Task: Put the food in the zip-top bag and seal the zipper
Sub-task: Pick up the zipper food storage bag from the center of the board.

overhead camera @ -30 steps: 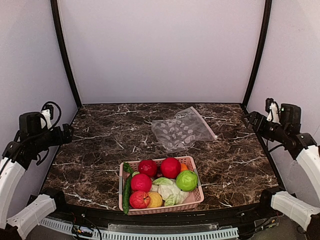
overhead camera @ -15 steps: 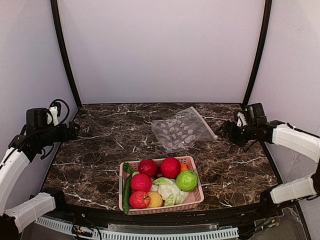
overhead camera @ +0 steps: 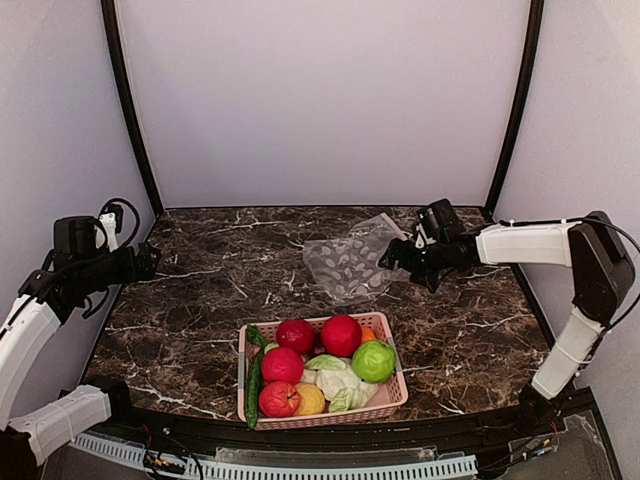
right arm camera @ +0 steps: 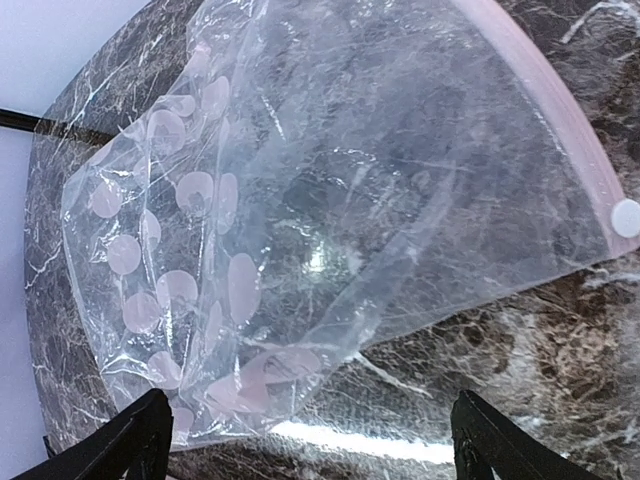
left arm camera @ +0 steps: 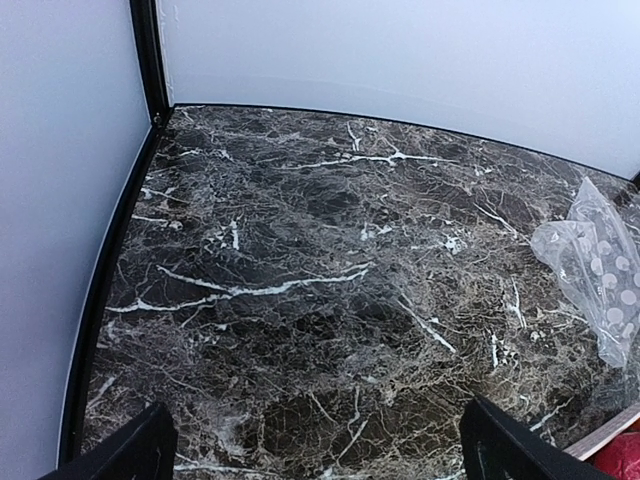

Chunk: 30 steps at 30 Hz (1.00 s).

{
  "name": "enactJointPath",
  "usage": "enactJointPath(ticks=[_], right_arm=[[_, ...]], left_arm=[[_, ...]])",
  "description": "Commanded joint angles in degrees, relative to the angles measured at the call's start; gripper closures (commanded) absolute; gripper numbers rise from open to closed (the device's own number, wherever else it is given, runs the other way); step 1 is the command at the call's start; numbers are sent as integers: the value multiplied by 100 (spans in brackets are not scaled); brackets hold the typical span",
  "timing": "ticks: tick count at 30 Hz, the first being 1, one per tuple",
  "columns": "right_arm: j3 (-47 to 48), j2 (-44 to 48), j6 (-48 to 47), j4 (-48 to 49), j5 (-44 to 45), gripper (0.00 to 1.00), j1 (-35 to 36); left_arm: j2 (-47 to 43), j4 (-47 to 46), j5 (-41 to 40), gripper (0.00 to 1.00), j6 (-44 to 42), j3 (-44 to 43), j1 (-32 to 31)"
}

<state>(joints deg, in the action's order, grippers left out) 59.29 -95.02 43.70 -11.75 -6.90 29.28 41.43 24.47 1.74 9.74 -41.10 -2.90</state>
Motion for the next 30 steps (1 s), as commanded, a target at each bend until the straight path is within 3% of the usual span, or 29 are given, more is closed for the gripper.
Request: enactJointPath(ticks=[1, 8, 17, 24, 27, 30], right_arm=[[479, -513, 430, 139, 449, 5, 289], [903, -1137, 1016, -41, 1056, 13, 470], [936, -1205, 1105, 46, 1322, 54, 526], [909, -1093, 1009, 173, 1336, 75, 525], [845, -952, 845, 344, 1341, 97, 526], [698, -699, 625, 632, 1350, 100, 526]], left_arm=[[81, -29, 93, 0, 64, 38, -18], [156, -89, 334, 0, 101, 82, -13], [229, -109, 401, 0, 90, 76, -17], [202, -107, 430, 0, 82, 91, -16], [176, -133, 512, 0, 55, 129, -18], [165, -190, 592, 0, 46, 164, -18]])
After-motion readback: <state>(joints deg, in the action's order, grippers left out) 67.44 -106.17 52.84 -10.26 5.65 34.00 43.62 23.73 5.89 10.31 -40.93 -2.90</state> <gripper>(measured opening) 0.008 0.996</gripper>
